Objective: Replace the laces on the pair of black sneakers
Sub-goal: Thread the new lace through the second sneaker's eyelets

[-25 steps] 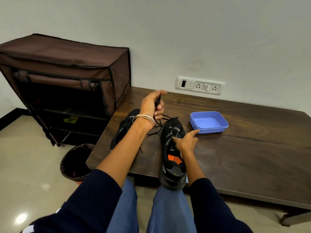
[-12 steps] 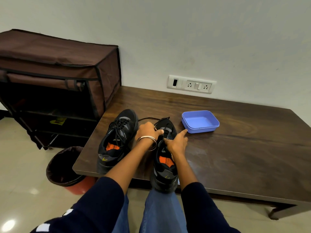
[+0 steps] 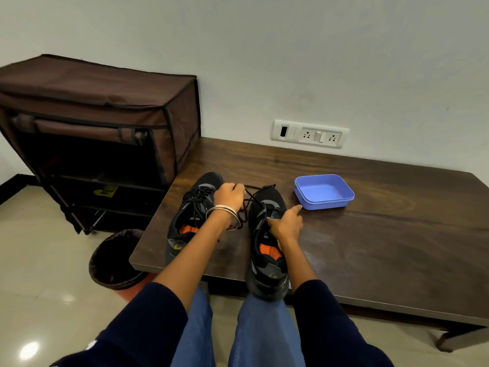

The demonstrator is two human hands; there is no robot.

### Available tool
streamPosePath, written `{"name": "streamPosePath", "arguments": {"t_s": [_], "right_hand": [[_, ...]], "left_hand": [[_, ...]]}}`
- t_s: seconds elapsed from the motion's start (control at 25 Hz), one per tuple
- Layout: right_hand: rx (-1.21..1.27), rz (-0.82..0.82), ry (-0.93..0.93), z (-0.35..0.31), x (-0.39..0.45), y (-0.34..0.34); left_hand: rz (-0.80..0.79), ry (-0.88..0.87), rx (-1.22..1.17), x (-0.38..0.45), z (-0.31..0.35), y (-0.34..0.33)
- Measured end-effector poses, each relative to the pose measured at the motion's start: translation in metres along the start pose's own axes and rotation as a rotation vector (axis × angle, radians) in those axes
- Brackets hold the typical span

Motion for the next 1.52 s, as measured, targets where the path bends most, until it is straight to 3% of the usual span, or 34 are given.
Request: {"name": "streamPosePath", "arguments": {"t_s": [0.04, 0.2, 0.28, 0.36, 0.52, 0.6, 0.68, 0.84, 0.92, 1.0, 1.12, 1.4, 1.52], "right_hand": [[-0.013, -0.001, -0.004, 0.002, 0.002, 0.000], [0.005, -0.041, -0.018, 0.005, 0.010, -0.003], [0.027, -0.046, -0.011, 0.008, 0.012, -0.007], [0.042, -0.039, -0.009, 0.011, 0.014, -0.007], [0.079, -0.049, 0.025, 0.012, 0.014, -0.009], [0.090, -0.037, 0.035, 0.009, 0.010, -0.004], [0.224, -0.072, 0.028, 0.003, 0.001, 0.003], [0.716, -0.079, -0.026, -0.032, -0.018, 0.032], [0.873, -0.211, 0.029, -0.066, -0.026, 0.042], [1.094, -0.367, 0.068, -0.097, -0.033, 0.055], [1.348, -0.386, 0.125, -0.118, -0.031, 0.093], [1.138, -0.043, 0.192, -0.093, -0.012, 0.147], [0.963, -0.046, 0.224, -0.091, -0.022, 0.129]], "left_hand": [[-0.005, 0.033, 0.143, 0.001, -0.006, 0.002], [-0.286, 0.020, 0.720, -0.008, -0.015, -0.011], [-0.272, -0.017, 0.795, -0.002, -0.015, -0.018], [-0.265, 0.072, 0.524, 0.007, -0.019, -0.028], [-0.160, 0.421, -0.486, 0.008, -0.027, -0.042], [-0.149, 0.372, -0.775, 0.007, -0.007, -0.039], [-0.141, 0.227, -0.887, 0.008, 0.024, -0.026], [-0.248, -0.134, -0.566, -0.019, 0.096, -0.015], [-0.347, -0.299, -0.430, -0.037, 0.120, -0.022], [-0.408, -0.408, -0.316, -0.050, 0.131, -0.025], [-0.384, -0.484, -0.110, -0.054, 0.132, -0.015], [0.026, -0.364, 0.306, -0.023, 0.081, 0.028], [-0.095, -0.504, 0.321, -0.038, 0.089, 0.005]]}}
Point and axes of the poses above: each hand's wrist, its own x-axis towards the middle knuckle, its own y-axis out of the back of the hand, z = x × y, the point moved 7 cm from there along x, towards the middle knuckle, and after that the axes turned 1 degree about z, right-handed, at the moved point
